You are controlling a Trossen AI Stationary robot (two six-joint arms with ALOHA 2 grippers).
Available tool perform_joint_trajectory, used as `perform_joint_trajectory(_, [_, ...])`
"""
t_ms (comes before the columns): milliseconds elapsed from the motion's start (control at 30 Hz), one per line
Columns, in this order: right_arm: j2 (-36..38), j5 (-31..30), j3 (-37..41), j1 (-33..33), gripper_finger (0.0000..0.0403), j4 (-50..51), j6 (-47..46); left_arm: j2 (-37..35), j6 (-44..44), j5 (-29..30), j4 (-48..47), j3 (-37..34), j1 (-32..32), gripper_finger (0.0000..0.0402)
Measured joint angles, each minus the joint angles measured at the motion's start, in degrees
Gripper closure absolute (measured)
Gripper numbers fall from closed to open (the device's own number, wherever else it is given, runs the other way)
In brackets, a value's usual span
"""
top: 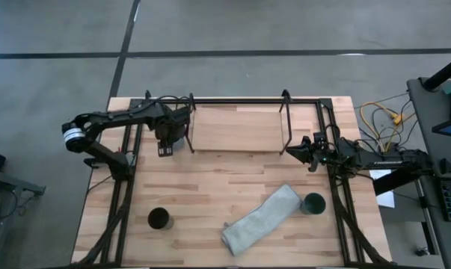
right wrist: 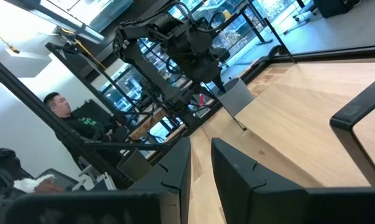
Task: Stack small to large cups/mugs on shelf
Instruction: Put the blue mug on the shelf
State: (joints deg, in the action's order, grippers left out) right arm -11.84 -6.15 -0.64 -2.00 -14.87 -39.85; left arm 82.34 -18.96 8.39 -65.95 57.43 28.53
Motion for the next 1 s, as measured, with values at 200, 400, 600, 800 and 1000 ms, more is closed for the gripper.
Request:
perform_joint_trajectory(200, [0.0, 0.0, 0.0, 0.0, 0.0344, 0.0, -0.2, 0.9, -0.9, 0.3, 1.6, 0.0, 0.1, 0.0269])
perform_joint_trajectory(400, [0.0, 0.0, 0.0, 0.0, 0.0344, 0.0, -0.2, 1.1, -1.0, 0.3, 1.7, 0.0, 0.3, 0.033])
perform_joint_trajectory(600, [0.0, 0.0, 0.0, 0.0, 0.0344, 0.0, -0.2, 0.8, -0.2, 0.7, 0.7, 0.0, 0.3, 0.0394])
perform_joint_trajectory(800, [0.0, -0.1, 0.0, 0.0, 0.0344, 0.0, -0.2, -0.9, 2.5, 1.0, -1.2, 2.1, 0.3, 0.04])
perform_joint_trajectory(1000, [0.0, -1.0, 0.0, 0.0, 0.0344, 0.0, -0.2, -1.8, 5.1, 5.0, -9.5, 8.1, 0.3, 0.0401])
